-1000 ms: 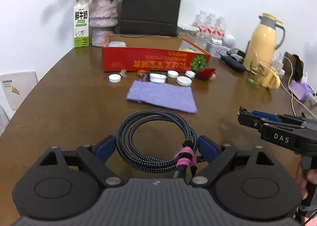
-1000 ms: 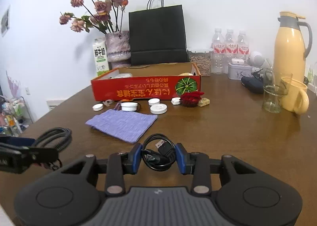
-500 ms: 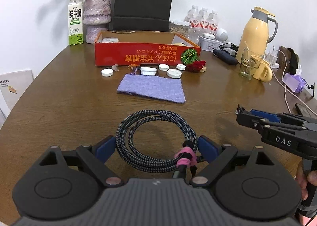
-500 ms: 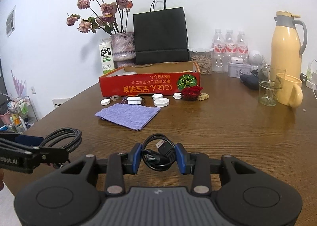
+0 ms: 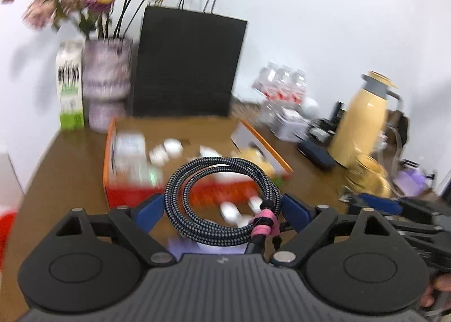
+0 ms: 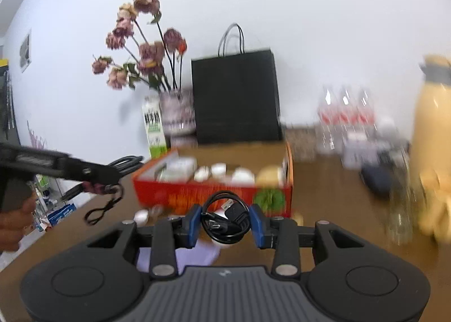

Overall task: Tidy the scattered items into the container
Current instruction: 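Carry both cables into the cardboard box and open both grippers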

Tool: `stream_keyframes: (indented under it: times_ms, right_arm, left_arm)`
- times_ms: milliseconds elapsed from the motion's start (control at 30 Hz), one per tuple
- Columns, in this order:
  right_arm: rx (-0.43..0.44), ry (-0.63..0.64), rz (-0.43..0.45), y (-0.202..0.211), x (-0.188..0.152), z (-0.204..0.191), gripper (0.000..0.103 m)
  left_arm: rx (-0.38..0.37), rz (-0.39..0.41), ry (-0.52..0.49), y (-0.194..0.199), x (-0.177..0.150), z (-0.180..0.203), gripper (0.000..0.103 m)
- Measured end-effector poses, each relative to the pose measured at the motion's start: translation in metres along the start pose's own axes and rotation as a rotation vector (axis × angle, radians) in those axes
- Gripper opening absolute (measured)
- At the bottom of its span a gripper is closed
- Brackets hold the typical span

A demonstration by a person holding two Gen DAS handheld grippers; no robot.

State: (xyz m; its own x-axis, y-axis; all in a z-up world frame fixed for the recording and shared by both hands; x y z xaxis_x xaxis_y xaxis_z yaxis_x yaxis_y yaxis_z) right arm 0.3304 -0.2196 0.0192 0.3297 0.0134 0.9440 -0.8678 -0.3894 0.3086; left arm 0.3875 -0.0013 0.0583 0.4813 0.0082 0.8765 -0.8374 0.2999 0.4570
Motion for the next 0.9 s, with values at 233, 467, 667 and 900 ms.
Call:
stream_keyframes:
  times_ms: [233,467,667,900]
  right_arm:
    - [0.046,0.003,-0.035,-0.113,0.084,0.028,0.035]
    - [0.035,-0.067,-0.257,-0.271,0.096,0.05,0.035]
    - [-0.068,-0.076,-0.478,-0.381,0.061,0.066,0.035]
    - [-0.131,-0.03,-0.596,-0.407,0.034,0.066,0.047]
  left_arm:
    - [0.033,-0.193,-0.059,-0.131,0.044,-0.023,0.091]
    - [0.098,-0.361,-0.125,-0.221,0.022,-0.052,0.091]
    - [0.109,-0.441,-0.107,-0.25,0.008,-0.068,0.092]
    - [0.08,-0.397,-0.136,-0.231,0.021,-0.068,0.092]
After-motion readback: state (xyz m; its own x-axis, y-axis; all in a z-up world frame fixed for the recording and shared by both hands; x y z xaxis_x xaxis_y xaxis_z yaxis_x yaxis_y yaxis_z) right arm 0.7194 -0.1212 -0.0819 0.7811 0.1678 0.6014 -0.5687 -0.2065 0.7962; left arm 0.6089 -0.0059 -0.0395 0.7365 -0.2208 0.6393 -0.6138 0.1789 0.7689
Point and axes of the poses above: each gripper's, at about its wrist camera, not at the fingertips, and y roughly against the way its jaws point, z to its right, x to its top, the point moved 6 cm from there along -y, roughly the way its jaws point, and after that the axes turned 4 degrees about z, right-handed, at the moved point
